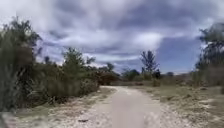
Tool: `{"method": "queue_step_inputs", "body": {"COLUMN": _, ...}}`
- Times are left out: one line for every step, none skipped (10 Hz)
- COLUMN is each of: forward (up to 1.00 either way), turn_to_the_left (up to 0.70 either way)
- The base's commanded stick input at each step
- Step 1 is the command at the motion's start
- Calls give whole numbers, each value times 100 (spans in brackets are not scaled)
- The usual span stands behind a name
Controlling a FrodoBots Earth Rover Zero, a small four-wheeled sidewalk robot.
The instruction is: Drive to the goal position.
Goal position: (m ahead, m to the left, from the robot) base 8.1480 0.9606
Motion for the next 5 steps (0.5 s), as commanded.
{"method": "queue_step_inputs", "body": {"forward": 85, "turn_to_the_left": 0}}
{"method": "queue_step_inputs", "body": {"forward": 85, "turn_to_the_left": 0}}
{"method": "queue_step_inputs", "body": {"forward": 85, "turn_to_the_left": 0}}
{"method": "queue_step_inputs", "body": {"forward": 85, "turn_to_the_left": 0}}
{"method": "queue_step_inputs", "body": {"forward": 85, "turn_to_the_left": 0}}
